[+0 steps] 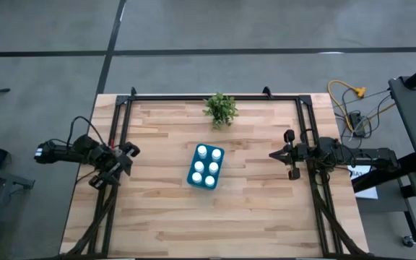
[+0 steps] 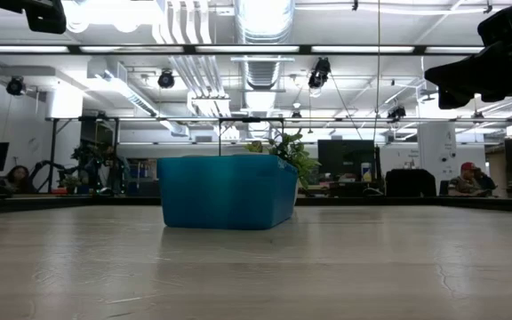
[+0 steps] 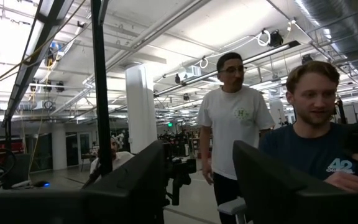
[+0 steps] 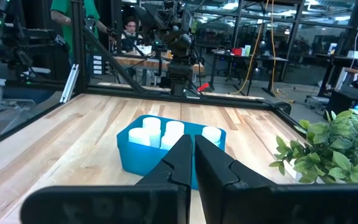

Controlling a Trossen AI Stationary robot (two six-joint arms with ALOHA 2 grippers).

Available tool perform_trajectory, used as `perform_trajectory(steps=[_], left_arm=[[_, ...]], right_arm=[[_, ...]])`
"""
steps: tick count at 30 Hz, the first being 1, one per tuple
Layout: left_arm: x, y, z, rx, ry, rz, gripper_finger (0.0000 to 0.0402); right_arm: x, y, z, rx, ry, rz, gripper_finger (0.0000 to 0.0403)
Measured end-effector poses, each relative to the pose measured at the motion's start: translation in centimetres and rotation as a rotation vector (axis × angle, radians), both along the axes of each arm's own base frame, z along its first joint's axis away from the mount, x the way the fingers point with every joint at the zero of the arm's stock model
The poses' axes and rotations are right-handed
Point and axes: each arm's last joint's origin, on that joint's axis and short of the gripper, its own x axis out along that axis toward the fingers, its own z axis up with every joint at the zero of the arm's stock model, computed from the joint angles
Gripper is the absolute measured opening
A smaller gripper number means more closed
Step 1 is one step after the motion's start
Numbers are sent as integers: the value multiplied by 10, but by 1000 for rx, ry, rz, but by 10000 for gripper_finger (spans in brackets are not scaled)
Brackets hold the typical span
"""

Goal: Pick and place pill bottles into a basket
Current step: Return to Home Position

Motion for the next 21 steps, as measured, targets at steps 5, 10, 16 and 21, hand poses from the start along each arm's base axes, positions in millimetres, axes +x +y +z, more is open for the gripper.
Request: perform_trajectory(steps=[5,10,16,21], left_arm=[[0,0,0,0,1,0,191],[0,0,-1,2,10,0,169],[0,0,-1,2,9,0,81],[0,0,-1,2,8,0,10]], right_arm=[[0,0,0,1,0,0,9],[0,0,0,1,0,0,9],[0,0,0,-1,0,0,9],[0,0,0,-1,0,0,9]])
